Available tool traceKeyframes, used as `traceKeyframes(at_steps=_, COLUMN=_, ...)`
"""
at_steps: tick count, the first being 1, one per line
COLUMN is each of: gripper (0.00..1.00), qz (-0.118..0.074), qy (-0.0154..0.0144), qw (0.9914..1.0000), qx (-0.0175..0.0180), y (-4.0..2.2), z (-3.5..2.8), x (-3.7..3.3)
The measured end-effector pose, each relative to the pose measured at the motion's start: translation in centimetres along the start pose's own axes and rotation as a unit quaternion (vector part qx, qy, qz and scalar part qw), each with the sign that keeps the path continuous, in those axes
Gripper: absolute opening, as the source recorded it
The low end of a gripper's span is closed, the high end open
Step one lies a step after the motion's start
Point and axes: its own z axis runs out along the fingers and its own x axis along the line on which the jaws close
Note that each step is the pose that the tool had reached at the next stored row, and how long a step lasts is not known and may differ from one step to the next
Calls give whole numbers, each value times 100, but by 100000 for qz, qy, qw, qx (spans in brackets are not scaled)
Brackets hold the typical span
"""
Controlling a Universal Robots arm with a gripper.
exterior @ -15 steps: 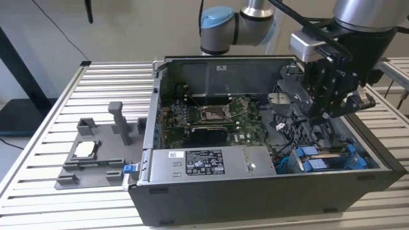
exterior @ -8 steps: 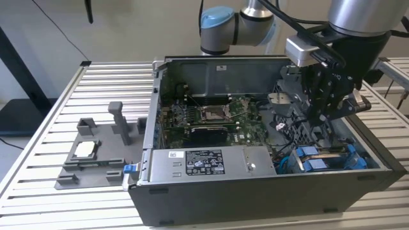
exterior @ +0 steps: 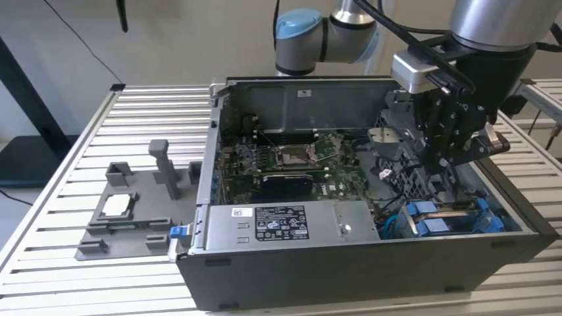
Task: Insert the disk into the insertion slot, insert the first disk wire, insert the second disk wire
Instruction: 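Insert the second disk wire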
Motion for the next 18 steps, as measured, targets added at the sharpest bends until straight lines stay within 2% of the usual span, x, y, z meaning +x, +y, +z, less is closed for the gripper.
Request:
traceKeyframes(at_steps=3, gripper=25, qz=-4, qy=27, qw=100000, qx=-5, y=0, z=1, x=0)
traceKeyframes(at_steps=4, gripper=19, qz=-10, qy=87, qw=100000, qx=-13, y=0, z=3, x=0)
traceKeyframes(at_steps=7, gripper=16, qz=-38, qy=347, qw=99999, qx=-46, y=1, z=6, x=0)
traceKeyframes(at_steps=12, gripper=16, qz=-55, qy=516, qw=99999, qx=-67, y=1, z=6, x=0)
traceKeyframes(at_steps=18, gripper=16, qz=-59, qy=549, qw=99998, qx=-72, y=1, z=7, x=0)
